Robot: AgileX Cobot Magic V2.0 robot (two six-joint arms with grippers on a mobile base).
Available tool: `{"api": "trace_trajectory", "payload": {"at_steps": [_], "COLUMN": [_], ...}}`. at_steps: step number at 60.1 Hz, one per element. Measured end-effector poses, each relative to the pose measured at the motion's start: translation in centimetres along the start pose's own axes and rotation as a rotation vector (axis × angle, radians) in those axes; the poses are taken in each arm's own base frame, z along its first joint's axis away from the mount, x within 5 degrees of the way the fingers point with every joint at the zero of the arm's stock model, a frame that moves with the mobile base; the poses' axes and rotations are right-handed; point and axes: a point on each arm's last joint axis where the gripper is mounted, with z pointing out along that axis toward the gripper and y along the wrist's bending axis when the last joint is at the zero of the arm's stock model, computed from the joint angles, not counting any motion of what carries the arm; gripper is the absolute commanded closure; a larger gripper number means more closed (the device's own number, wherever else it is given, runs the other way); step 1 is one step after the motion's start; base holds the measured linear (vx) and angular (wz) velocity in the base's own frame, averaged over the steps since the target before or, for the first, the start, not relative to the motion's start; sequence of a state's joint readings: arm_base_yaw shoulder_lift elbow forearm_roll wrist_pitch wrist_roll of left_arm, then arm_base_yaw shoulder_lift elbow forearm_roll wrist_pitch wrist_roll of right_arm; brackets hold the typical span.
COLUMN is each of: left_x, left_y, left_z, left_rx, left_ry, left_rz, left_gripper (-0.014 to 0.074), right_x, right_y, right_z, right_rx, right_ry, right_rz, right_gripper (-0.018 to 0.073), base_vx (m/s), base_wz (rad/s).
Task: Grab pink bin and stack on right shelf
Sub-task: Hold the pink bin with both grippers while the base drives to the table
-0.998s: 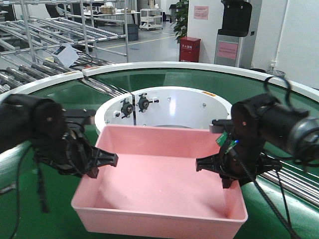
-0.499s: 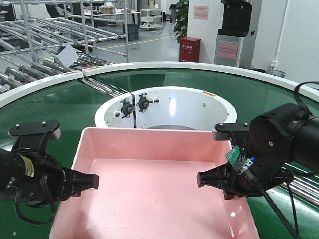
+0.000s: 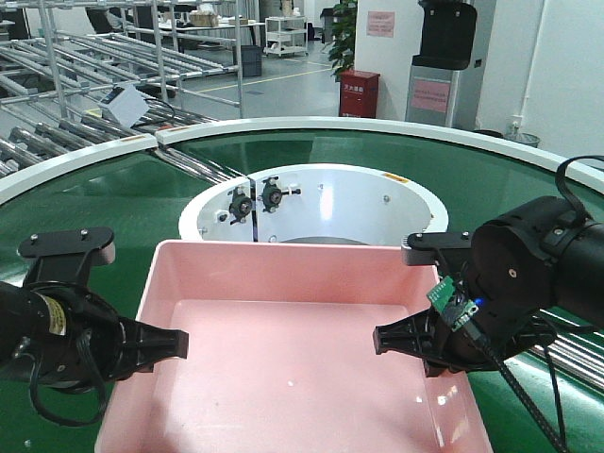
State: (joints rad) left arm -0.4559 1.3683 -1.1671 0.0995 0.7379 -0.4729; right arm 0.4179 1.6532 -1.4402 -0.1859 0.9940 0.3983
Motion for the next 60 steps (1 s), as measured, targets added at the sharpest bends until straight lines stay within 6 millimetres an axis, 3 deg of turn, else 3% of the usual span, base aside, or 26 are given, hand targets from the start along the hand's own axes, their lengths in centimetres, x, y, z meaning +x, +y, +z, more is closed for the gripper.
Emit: {"api": "trace_trajectory", "payload": {"at_steps": [29,60], "left_x": [-0.01,-0.02], "left_y": [0.02,0.02], "left_z": [0.00,0.00], "left_rx": [-0.002,-0.002], "left_ry": [-0.001,-0.002], "left_rz": [0.003,0.001], "left_gripper": [0.0575,0.0575], "right_x": [-0.05,-0.05], "right_y": [0.02,0.02], "right_z": [0.00,0.00], "right_rx": [-0.002,-0.002], "right_ry": [-0.005,-0.005], "right_rz": [0.000,-0.002], "right_gripper": [0.0475,0.0475], "base_vx": [-0.02,-0.10], "base_wz": [-0.07,-0.42]}}
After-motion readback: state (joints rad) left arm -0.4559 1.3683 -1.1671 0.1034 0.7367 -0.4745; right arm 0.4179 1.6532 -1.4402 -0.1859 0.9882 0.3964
